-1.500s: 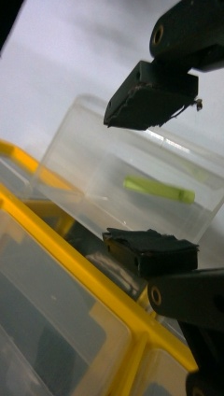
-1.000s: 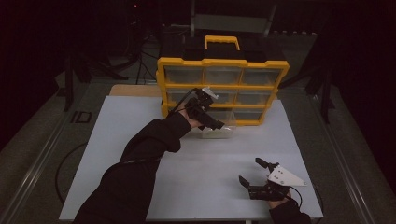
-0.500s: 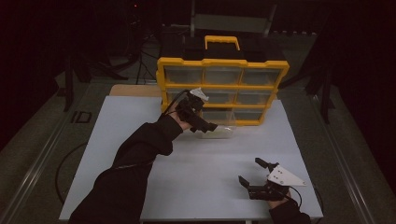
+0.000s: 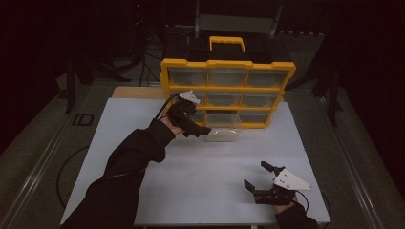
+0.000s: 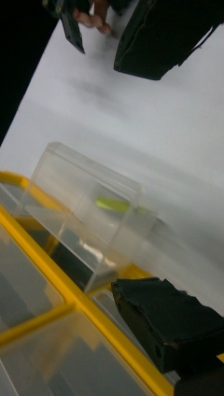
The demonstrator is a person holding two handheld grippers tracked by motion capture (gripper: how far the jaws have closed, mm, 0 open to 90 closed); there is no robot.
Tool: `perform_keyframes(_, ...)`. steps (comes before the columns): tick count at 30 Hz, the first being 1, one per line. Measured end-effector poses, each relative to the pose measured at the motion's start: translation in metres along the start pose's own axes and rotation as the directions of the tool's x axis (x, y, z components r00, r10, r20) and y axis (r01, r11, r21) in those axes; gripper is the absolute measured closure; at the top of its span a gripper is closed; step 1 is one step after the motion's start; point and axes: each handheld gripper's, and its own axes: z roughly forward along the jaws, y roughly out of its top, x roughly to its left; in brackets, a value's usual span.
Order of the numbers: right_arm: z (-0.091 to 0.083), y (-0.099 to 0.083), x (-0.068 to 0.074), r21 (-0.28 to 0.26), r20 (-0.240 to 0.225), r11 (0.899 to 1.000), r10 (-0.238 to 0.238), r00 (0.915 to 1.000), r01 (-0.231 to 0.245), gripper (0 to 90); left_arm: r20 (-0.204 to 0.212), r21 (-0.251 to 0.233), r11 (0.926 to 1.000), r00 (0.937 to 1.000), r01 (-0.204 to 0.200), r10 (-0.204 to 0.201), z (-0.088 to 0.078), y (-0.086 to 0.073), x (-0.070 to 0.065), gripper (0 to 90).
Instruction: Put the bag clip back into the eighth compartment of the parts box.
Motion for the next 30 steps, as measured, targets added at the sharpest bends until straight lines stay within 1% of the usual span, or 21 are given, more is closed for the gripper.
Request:
perform_keyframes(2, 0.0, 0.0, 0.0, 0.0, 0.0, 1.0, 0.0, 1.0, 0.0, 8.5, -0.001, -0.002, 1.0, 1.0, 0.001, -0.001, -0.003, -0.004, 0.001, 0.3)
perform_keyframes(3, 0.0, 0.0, 0.0, -0.001, 0.0, 1.0, -0.001, 1.0, 0.001, 8.5, 0.005, -0.004, 1.0, 1.0, 0.007, -0.007, -0.006, -0.007, 0.003, 0.3)
perform_keyframes(4, 0.0, 0.0, 0.0, -0.001, 0.0, 1.0, -0.001, 1.0, 0.001, 8.5, 0.005, -0.004, 1.0, 1.0, 0.007, -0.007, -0.006, -0.007, 0.003, 0.3)
perform_keyframes(5, 0.0, 0.0, 0.0, -0.001, 0.0, 1.0, 0.002, 1.0, -0.002, 8.5, 0.003, -0.02, 0.9998, 0.9999, 0.01, -0.01, -0.009, -0.011, 0.004, 0.3)
perform_keyframes(6, 0.0, 0.0, 0.0, 0.0, 0.0, 1.0, 0.004, 1.0, -0.004, 8.5, 0.003, -0.02, 0.9998, 0.9999, 0.01, -0.01, -0.009, -0.011, 0.004, 0.3)
perform_keyframes(7, 0.0, 0.0, 0.0, 0.0, -0.001, 1.0, 0.002, 1.0, -0.002, 8.5, -0.006, -0.03, 0.9995, 0.9999, 0.01, -0.01, -0.014, -0.015, 0.005, 0.3)
perform_keyframes(12, 0.0, 0.0, 0.0, 0.002, -0.001, 1.0, 0.001, 1.0, -0.001, 8.5, -0.015, -0.035, 0.9993, 0.9998, 0.011, -0.012, -0.021, -0.023, 0.007, 0.3)
perform_keyframes(13, 0.0, 0.0, 0.0, 0.002, 0.0, 1.0, -0.002, 1.0, 0.002, 8.5, -0.017, -0.044, 0.9989, 0.9997, 0.017, -0.017, -0.024, -0.028, 0.008, 0.3)
perform_keyframes(16, 0.001, 0.0, 0.0, 0.004, -0.002, 1.0, 0.0, 1.0, 0.0, 8.5, -0.02, -0.046, 0.9988, 0.9997, 0.014, -0.015, -0.027, -0.032, 0.008, 0.3)
perform_keyframes(17, 0.001, 0.0, 0.0, 0.004, -0.002, 1.0, 0.0, 1.0, 0.0, 8.5, -0.027, -0.053, 0.9985, 0.9996, 0.009, -0.011, -0.03, -0.037, 0.007, 0.3)
perform_keyframes(18, 0.001, 0.0, 0.0, 0.003, -0.001, 1.0, -0.002, 1.0, 0.002, 8.5, -0.027, -0.053, 0.9985, 0.9996, 0.009, -0.011, -0.03, -0.037, 0.007, 0.3)
perform_keyframes(19, 0.001, 0.0, 0.0, 0.004, -0.001, 1.0, -0.002, 1.0, 0.002, 8.5, -0.028, -0.061, 0.9981, 0.9995, 0.012, -0.013, -0.033, -0.042, 0.006, 0.3)
perform_keyframes(20, 0.001, 0.0, 0.0, 0.004, -0.001, 1.0, -0.002, 1.0, 0.002, 8.5, -0.028, -0.061, 0.9981, 0.9995, 0.012, -0.013, -0.033, -0.042, 0.006, 0.3)
perform_keyframes(21, 0.001, 0.0, 0.001, 0.004, -0.002, 1.0, -0.003, 1.0, 0.003, 8.5, -0.033, -0.061, 0.998, 0.9993, 0.015, -0.017, -0.035, -0.048, 0.006, 0.3)
perform_keyframes(23, 0.001, 0.0, 0.001, 0.005, -0.004, 1.0, -0.002, 1.0, 0.002, 8.5, -0.036, -0.063, 0.9978, 0.9991, 0.02, -0.022, -0.037, -0.054, 0.006, 0.3)
perform_keyframes(24, 0.001, 0.0, 0.001, 0.005, -0.004, 1.0, -0.002, 1.0, 0.002, 8.5, -0.036, -0.063, 0.9978, 0.9991, 0.02, -0.022, -0.037, -0.054, 0.006, 0.3)
perform_keyframes(25, 0.001, 0.0, 0.001, 0.005, -0.004, 1.0, -0.002, 1.0, 0.002, 8.5, -0.034, -0.064, 0.9977, 0.9991, 0.023, -0.026, -0.038, -0.059, 0.006, 0.3)
perform_keyframes(26, 0.001, 0.0, 0.001, 0.005, -0.004, 1.0, -0.002, 1.0, 0.002, 8.5, -0.034, -0.064, 0.9977, 0.9991, 0.023, -0.026, -0.038, -0.059, 0.006, 0.3)
perform_keyframes(28, 0.001, 0.0, 0.0, 0.006, -0.005, 1.0, -0.001, 1.0, 0.001, 8.5, -0.031, -0.058, 0.9979, 0.9991, 0.027, -0.029, -0.039, -0.067, 0.005, 0.3)
perform_keyframes(29, 0.001, 0.0, 0.001, 0.007, -0.004, 1.0, 0.002, 1.0, -0.002, 8.5, -0.037, -0.058, 0.9979, 0.9989, 0.027, -0.029, -0.04, -0.07, 0.005, 0.3)
perform_keyframes(30, 0.001, 0.0, 0.001, 0.007, -0.005, 1.0, 0.002, 1.0, -0.002, 8.5, -0.037, -0.058, 0.9979, 0.9989, 0.027, -0.029, -0.04, -0.07, 0.005, 0.3)
